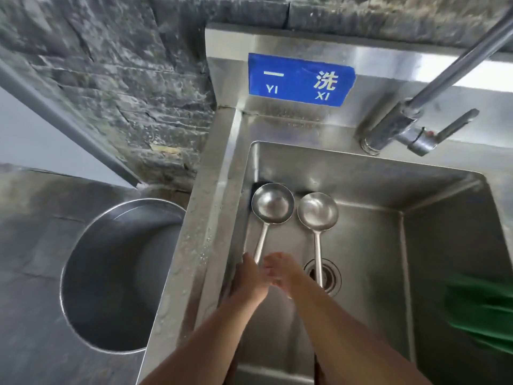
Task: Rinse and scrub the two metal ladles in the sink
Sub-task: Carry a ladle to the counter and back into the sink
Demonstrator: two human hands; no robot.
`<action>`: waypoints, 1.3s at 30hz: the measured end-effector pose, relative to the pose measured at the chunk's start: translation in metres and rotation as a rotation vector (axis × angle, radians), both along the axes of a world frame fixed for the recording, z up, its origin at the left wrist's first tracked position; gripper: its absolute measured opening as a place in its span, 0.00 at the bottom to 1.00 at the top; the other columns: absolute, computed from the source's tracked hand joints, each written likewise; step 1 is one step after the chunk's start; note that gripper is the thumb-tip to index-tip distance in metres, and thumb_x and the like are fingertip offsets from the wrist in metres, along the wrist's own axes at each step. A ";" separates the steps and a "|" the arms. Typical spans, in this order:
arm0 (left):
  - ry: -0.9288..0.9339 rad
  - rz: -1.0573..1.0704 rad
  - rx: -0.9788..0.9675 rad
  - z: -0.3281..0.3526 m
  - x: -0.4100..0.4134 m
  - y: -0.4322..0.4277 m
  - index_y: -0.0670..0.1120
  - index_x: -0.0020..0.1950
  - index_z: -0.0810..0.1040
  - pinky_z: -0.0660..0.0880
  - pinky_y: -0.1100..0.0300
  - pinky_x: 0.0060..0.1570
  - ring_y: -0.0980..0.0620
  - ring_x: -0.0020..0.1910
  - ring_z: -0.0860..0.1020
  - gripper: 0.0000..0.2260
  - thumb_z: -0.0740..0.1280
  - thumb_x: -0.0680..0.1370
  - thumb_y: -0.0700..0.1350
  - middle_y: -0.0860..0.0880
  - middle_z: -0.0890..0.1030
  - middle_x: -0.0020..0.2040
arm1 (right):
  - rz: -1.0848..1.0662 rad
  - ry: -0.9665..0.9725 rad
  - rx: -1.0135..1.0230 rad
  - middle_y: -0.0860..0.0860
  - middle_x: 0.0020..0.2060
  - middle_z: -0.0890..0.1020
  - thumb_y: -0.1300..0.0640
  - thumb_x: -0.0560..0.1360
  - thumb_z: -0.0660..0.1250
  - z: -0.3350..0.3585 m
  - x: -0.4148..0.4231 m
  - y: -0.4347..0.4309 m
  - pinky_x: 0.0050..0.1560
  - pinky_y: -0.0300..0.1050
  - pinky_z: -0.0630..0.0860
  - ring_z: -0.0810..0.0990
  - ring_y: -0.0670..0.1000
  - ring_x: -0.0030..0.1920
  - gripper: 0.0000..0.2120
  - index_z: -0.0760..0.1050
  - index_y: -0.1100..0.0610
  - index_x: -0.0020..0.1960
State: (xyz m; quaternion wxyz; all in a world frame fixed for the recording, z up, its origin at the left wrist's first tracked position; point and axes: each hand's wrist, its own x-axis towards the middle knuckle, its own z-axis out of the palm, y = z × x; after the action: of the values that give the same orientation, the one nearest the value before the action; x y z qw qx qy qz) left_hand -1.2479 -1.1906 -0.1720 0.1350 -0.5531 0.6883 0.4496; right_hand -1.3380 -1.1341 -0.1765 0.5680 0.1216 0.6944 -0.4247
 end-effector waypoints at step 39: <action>0.634 0.941 -0.102 0.322 0.377 0.207 0.39 0.54 0.79 0.80 0.59 0.35 0.56 0.31 0.80 0.06 0.69 0.79 0.39 0.51 0.79 0.33 | 1.095 0.034 -0.713 0.56 0.38 0.83 0.66 0.76 0.68 0.301 0.343 0.063 0.31 0.40 0.79 0.82 0.49 0.31 0.02 0.79 0.64 0.47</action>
State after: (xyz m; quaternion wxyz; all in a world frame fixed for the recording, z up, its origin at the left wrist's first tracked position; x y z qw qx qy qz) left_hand -0.8707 -0.9832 0.1502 -0.3201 -0.6439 0.3954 0.5715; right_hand -0.9948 -1.0707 0.1243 0.6966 -0.4523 0.4814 -0.2800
